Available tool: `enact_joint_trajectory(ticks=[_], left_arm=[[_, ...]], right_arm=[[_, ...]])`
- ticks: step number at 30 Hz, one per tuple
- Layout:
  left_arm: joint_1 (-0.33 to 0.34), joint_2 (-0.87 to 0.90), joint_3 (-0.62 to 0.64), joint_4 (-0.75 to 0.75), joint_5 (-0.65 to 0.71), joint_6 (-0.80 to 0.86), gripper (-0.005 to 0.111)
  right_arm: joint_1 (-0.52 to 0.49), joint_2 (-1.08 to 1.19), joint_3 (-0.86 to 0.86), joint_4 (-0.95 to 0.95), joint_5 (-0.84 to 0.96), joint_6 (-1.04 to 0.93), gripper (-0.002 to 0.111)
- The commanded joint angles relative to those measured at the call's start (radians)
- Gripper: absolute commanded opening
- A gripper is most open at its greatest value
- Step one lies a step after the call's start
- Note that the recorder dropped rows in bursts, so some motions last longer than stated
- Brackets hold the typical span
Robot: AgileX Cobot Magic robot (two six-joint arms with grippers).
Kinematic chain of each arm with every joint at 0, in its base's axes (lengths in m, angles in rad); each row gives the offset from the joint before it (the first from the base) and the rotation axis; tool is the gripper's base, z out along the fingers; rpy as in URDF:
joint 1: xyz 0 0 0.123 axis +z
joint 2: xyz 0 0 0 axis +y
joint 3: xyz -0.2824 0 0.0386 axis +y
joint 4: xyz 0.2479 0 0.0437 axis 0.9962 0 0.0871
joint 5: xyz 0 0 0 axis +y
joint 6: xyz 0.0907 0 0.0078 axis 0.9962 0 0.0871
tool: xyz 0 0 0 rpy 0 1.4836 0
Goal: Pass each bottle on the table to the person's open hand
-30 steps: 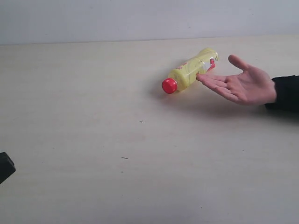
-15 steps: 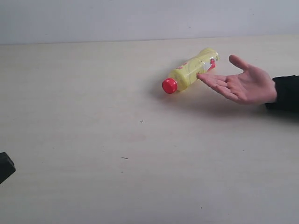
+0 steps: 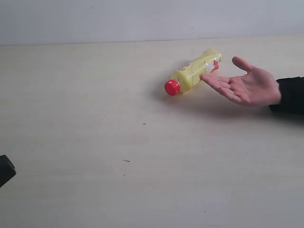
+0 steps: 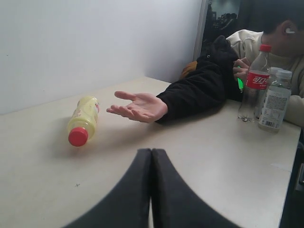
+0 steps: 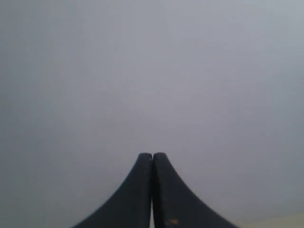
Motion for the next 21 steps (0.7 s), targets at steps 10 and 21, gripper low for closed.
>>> enact_joint_trajectory(ticks=[10, 21], left_arm=[[0.003, -0.006, -0.002, -0.005, -0.005, 0.000, 0.000], [0.003, -0.006, -0.002, -0.005, -0.005, 0.000, 0.000]], right_arm=[[-0.036, 0.656, -0.420, -0.125, 0.167, -0.091, 0.000], [-0.073, 1.032, -0.921, -0.954, 0.647, 0.404, 0.000]])
